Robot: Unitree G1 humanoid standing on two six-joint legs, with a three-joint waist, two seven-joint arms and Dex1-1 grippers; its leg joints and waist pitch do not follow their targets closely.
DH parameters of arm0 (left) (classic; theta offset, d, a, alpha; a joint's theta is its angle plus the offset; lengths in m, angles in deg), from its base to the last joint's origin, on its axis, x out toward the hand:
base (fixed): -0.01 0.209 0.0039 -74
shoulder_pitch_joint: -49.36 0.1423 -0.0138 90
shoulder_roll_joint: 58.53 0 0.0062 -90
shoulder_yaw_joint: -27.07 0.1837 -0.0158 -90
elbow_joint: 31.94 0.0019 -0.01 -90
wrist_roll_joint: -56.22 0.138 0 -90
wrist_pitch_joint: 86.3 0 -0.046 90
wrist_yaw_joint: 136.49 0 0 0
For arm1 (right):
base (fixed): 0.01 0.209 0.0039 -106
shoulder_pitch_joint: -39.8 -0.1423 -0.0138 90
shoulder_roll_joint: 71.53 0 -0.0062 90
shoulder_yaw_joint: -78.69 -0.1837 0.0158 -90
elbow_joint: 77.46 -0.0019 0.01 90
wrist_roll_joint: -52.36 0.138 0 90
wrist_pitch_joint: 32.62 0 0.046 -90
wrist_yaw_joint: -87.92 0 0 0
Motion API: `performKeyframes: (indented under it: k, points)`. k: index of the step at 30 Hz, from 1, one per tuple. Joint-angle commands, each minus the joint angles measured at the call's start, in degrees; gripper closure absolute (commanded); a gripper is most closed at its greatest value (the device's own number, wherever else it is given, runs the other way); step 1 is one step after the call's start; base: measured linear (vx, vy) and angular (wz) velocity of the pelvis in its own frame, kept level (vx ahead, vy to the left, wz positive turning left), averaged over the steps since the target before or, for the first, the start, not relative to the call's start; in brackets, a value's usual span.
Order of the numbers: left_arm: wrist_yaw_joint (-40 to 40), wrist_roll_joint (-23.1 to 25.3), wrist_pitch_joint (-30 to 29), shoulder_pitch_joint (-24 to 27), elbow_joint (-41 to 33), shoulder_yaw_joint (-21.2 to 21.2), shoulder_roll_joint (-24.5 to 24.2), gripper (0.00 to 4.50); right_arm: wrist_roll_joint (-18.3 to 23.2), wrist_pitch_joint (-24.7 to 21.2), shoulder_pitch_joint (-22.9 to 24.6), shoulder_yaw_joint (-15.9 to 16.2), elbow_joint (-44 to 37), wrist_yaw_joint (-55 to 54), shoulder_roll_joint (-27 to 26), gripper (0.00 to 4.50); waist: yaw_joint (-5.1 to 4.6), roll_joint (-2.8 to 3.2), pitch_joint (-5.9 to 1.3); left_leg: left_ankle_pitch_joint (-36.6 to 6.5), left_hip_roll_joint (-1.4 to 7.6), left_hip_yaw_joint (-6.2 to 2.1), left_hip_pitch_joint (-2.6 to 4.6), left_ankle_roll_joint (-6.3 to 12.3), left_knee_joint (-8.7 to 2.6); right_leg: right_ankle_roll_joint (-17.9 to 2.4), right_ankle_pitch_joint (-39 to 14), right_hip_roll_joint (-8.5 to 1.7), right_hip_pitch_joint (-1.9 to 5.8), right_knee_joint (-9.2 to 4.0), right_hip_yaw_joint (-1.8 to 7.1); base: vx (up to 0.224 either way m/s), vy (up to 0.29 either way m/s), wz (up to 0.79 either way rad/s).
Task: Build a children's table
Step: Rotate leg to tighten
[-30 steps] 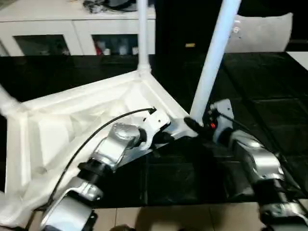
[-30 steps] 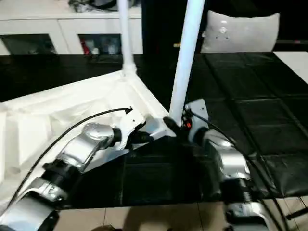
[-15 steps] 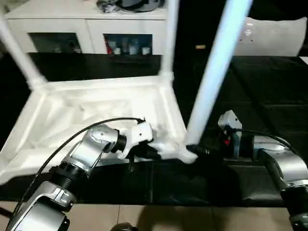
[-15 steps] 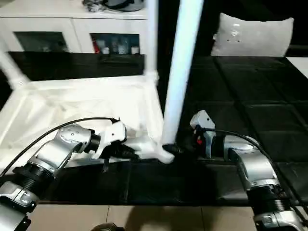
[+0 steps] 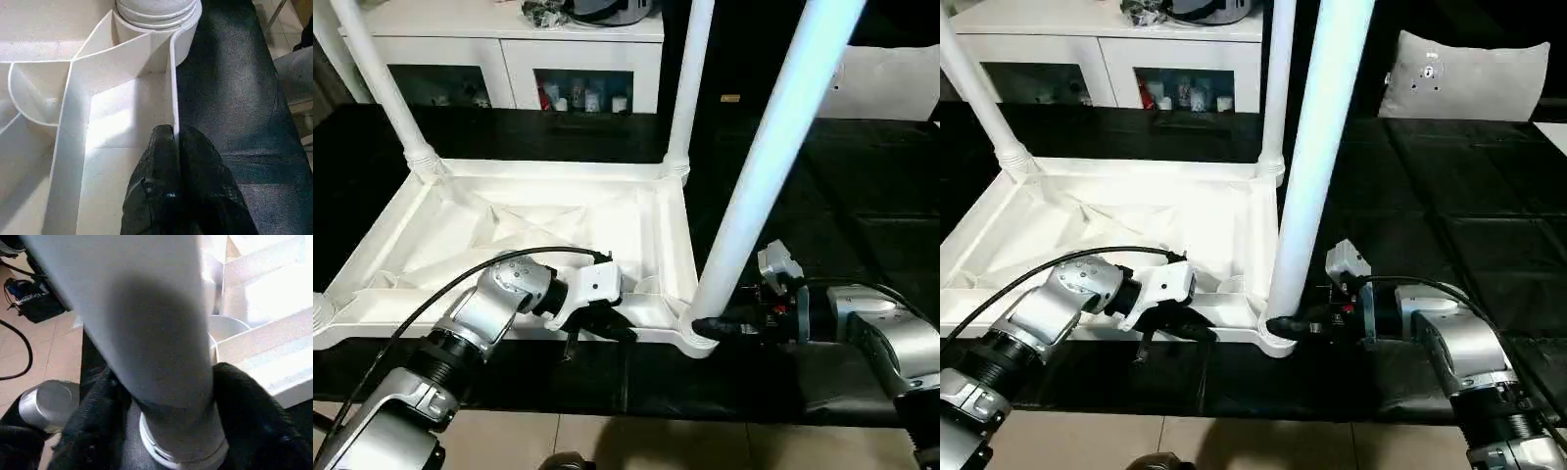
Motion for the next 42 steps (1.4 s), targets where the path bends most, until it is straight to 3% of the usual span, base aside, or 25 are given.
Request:
performKeyframes:
  k: [1, 7, 9, 11, 12, 13, 14, 16, 17, 18, 20, 22, 24, 26, 29, 36, 41, 42]
  points:
    - [-1.9, 1.3, 0.8, -1.0, 0.0, 2.1, 0.1, 4.5, 0.9, -1.4, 0.2, 0.8, -1.5, 1.5, 0.6, 2.18, -0.25, -0.83, -3.64, -10.2, 6.1, -2.67, 0.81, 2.37, -4.28, -11.3, -17.4, -5.73, 2.81, -4.24, 4.08, 0.0, 0.0, 0.0]
    - [-0.9, -0.5, -1.7, -0.7, -1.2, 0.6, 1.3, 4.5, 0.3, -2.0, -0.3, -0.4, -0.9, -3.5, -1.7, 2.41, -0.39, -0.86, -3.39, -11.4, 6.04, -2.74, 0.84, 1.77, -4.42, -10.7, -20.5, -5.81, 2.74, -4.62, 4.03, 0.0, 0.0, 0.0]
    - [3.6, -0.9, -7.0, -1.4, -2.0, -0.7, 3.9, 4.5, -2.1, -3.0, -2.3, -1.7, 1.2, -13.5, -6.2, 2.41, -0.89, -0.78, -3.18, -12.9, 6.04, -2.9, 0.86, 0.91, -4.6, -9.9, -23.3, -5.79, 2.6, -4.93, 4.04, 0.0, 0.0, 0.0]
    - [8.5, -0.4, -10.7, -2.3, -1.3, -1.9, 6.4, 4.5, -3.1, -4.2, -3.8, -2.9, 3.0, -20.2, -9.4, 2.43, -1.6, -0.84, -2.99, -15.1, 5.59, -3.28, 1.11, -0.57, -4.66, -7.9, -29.6, -5.92, 2.57, -5.71, 3.66, 0.0, 0.0, 0.0]
    - [8.5, -0.4, -10.7, -2.3, -1.3, -1.9, 6.4, 4.5, -3.1, -4.2, -3.8, -2.9, 3.0, -20.2, -9.4, 2.44, -1.97, -0.93, -2.9, -15.5, 5.5, -3.26, 1.19, -0.84, -4.62, -7.3, -30.8, -5.84, 2.41, -5.9, 3.63, 0.0, 0.0, 0.0]
    - [13.6, -0.6, -13.7, -3.4, 0.0, -3.6, 9.3, 4.5, -3.5, -5.6, -5.3, -4.4, 4.7, -26.0, -12.3, 2.46, -2.28, -0.86, -2.99, -16.2, 5.43, -3.34, 1.47, -0.92, -4.49, -6.6, -32.3, -5.93, 2.32, -6.28, 3.55, 0.0, 0.0, 0.0]
    - [17.9, -0.8, -16.4, -4.3, 1.2, -5.2, 11.9, 4.5, -3.8, -6.9, -6.6, -5.7, 6.2, -30.9, -14.6, 2.48, -3.0, -0.63, -2.93, -16.3, 5.6, -3.59, 1.12, -1.41, -4.68, -7.2, -30.9, -5.63, 2.39, -5.93, 3.35, 0.0, 0.0, 0.0]
    - [22.9, -0.7, -18.6, -5.5, 2.9, -6.7, 14.8, 4.5, -4.9, -7.3, -8.0, -6.5, 8.2, -36.5, -17.0, 2.49, -3.81, -0.85, -3.19, -16.6, 5.64, -3.71, 1.03, -2.06, -4.72, -7.6, -28.3, -5.63, 2.46, -5.77, 3.36, 0.0, 0.0, 0.0]
    - [25.1, -0.3, -19.2, -6.0, 3.8, -7.2, 16.1, 4.5, -5.8, -7.2, -8.7, -6.9, 9.2, -39.3, -18.0, 2.49, -4.2, -0.82, -3.31, -16.0, 5.63, -3.81, 0.55, -1.8, -4.83, -8.0, -26.1, -5.72, 2.91, -5.63, 3.34, 0.0, 0.0, 0.0]
    - [27.5, 0.1, -19.6, -6.4, 4.6, -7.7, 17.4, 4.5, -6.6, -6.9, -9.2, -7.3, 10.2, -42.1, -19.1, 2.49, -4.29, -0.84, -3.51, -15.3, 5.56, -3.72, 0.51, -1.47, -4.76, -8.3, -24.3, -5.75, 3.03, -5.48, 3.37, 0.0, 0.0, 0.0]
    - [34.5, 0.5, -20.5, -7.7, 7.0, -9.9, 21.0, 4.5, -6.9, -5.5, -10.5, -9.6, 12.9, -48.1, -21.9, 2.49, -4.79, -0.98, -3.71, -12.1, 5.3, -3.18, 0.37, 0.04, -4.38, -10.6, -18.0, -5.72, 2.99, -5.09, 3.68, 0.0, 0.0, 0.0]
    - [36.1, 0.7, -20.5, -8.1, 7.5, -10.5, 22.0, 4.5, -7.1, -4.7, -10.8, -10.0, 13.4, -49.0, -22.5, 2.49, -4.59, -1.14, -3.79, -10.3, 4.93, -2.84, 0.47, 1.59, -4.04, -11.2, -17.1, -5.67, 3.07, -5.22, 3.64, 0.0, 0.0, 0.0]
    - [36.5, 1.3, -20.9, -8.1, 7.1, -10.6, 22.7, 4.5, -8.0, -3.3, -10.4, -9.6, 13.0, -48.2, -22.4, 1.94, -4.16, -1.19, -3.97, -7.6, 4.86, -2.59, 0.21, 3.4, -3.85, -11.3, -14.5, -5.59, 3.33, -4.92, 3.64, 0.0, 0.0, 0.0]
    - [35.4, 1.4, -20.6, -7.9, 6.5, -10.1, 22.3, 4.5, -7.2, -3.0, -9.8, -10.1, 11.6, -46.6, -22.6, 1.74, -3.89, -1.14, -4.11, -5.2, 4.97, -2.59, 0.1, 5.26, -3.77, -11.6, -12.2, -5.42, 3.45, -4.57, 3.48, 0.0, 0.0, 0.0]
    - [33.9, 1.8, -19.1, -7.5, 6.2, -9.1, 20.9, 4.5, -6.6, -1.7, -9.1, -10.1, 10.7, -44.6, -21.8, 1.64, -3.77, -0.93, -3.99, -5.3, 5.22, -2.64, 0.19, 6.01, -3.88, -11.9, -12.0, -5.27, 3.29, -4.61, 3.35, 0.0, 0.0, 0.0]
    - [25.0, 2.4, -14.1, -4.5, 3.6, -5.3, 14.3, 4.5, -5.3, 2.6, -6.2, -8.5, 7.8, -32.2, -14.8, 0.99, -3.28, -0.66, -3.72, -9.1, 5.53, -2.71, 0.56, 4.25, -4.2, -10.9, -16.3, -5.37, 3.17, -5.04, 3.43, 0.0, 0.0, 0.0]
    - [18.7, 1.9, -11.4, -3.1, 2.2, -3.7, 10.2, 4.5, -4.9, 3.1, -3.9, -6.1, 4.8, -22.3, -9.3, 0.48, -2.65, -0.58, -3.68, -9.6, 5.85, -2.7, 0.68, 4.21, -4.34, -11.0, -14.9, -5.41, 3.09, -4.71, 3.66, 0.0, 0.0, 0.0]
    - [15.2, 1.5, -9.9, -2.7, 1.3, -2.8, 8.2, 4.5, -5.0, 3.4, -3.5, -5.4, 4.4, -19.6, -7.3, 0.48, -2.48, -1.17, -3.72, -9.5, 5.76, -2.65, 0.7, 4.28, -4.28, -11.2, -15.4, -5.49, 3.17, -4.73, 3.58, 0.0, 0.0, 0.0]
